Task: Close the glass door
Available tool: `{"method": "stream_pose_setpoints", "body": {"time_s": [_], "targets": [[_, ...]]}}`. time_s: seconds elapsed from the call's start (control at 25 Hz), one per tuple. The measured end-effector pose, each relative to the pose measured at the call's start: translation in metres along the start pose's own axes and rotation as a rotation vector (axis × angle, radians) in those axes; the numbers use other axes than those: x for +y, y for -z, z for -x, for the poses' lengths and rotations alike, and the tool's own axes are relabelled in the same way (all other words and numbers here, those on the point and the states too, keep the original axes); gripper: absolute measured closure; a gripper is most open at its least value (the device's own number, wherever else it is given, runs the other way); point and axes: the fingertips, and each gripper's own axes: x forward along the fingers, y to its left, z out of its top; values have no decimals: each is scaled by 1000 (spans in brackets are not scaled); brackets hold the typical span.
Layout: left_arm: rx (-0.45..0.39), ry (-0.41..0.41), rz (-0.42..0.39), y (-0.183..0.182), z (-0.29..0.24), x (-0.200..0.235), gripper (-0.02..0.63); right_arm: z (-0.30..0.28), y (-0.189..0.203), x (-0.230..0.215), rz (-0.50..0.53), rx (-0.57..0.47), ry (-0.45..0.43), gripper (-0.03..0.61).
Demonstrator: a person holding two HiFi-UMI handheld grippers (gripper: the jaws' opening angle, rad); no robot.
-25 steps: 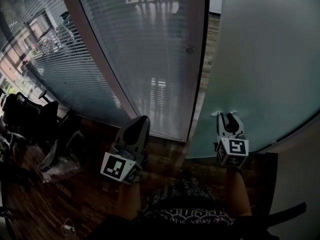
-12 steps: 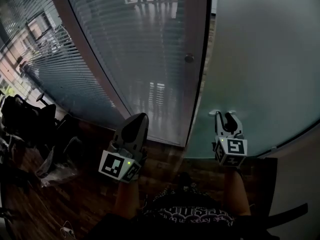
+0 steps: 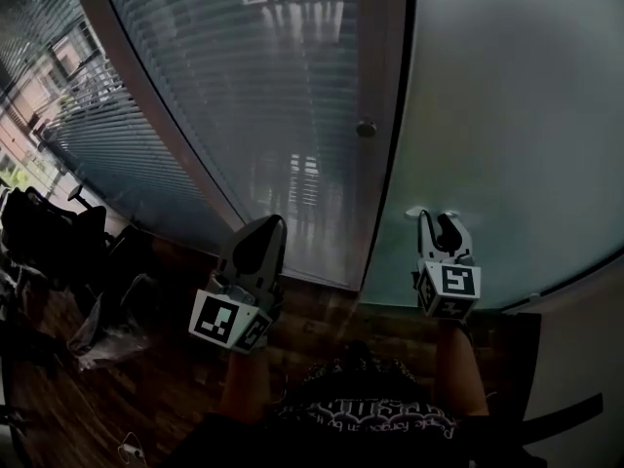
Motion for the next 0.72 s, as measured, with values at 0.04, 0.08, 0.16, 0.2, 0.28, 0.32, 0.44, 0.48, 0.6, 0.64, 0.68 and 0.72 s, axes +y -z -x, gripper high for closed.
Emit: {"method": "stream_pose_setpoints", "body": {"time_s": [0.04, 0.08, 0.16, 0.2, 0.28, 0.32, 0.44, 0.48, 0.6, 0.64, 0.68, 0.72], "targets": [[3, -4, 2, 2, -2, 2, 612, -3, 0, -1, -5, -1, 1, 467], [4, -5, 3, 3, -4, 3, 612, -7, -1, -3, -5, -7, 0, 466], [-3, -2, 5, 3, -7, 4, 612, -13, -3, -4, 1, -18, -5, 466], [-4, -1, 7, 3, -9, 4, 612, -16, -3, -5, 9, -19, -9, 466], [-2, -2, 8, 3, -13, 5, 612, -22, -2, -7, 21, -16, -14, 466], [-1, -3, 10, 4, -15, 6, 612, -25, -2, -8, 15, -15, -11, 466], [5, -9, 9, 7, -19, 8, 612, -32, -3, -12, 7, -9, -8, 466], [7, -11, 6, 8, -20, 8, 612, -34, -2, -13, 10, -9, -11, 466], [10, -13, 5, 10, -24, 8, 612, -39, -2, -18, -2, -9, -6, 468], [11, -13, 6, 11, -25, 9, 612, -42, -2, -19, -4, -8, -2, 468], [11, -14, 6, 11, -26, 11, 612, -44, -3, -19, -1, -7, -2, 468], [12, -15, 3, 11, -27, 12, 612, -46, -3, -19, 7, -7, -5, 468]]}}
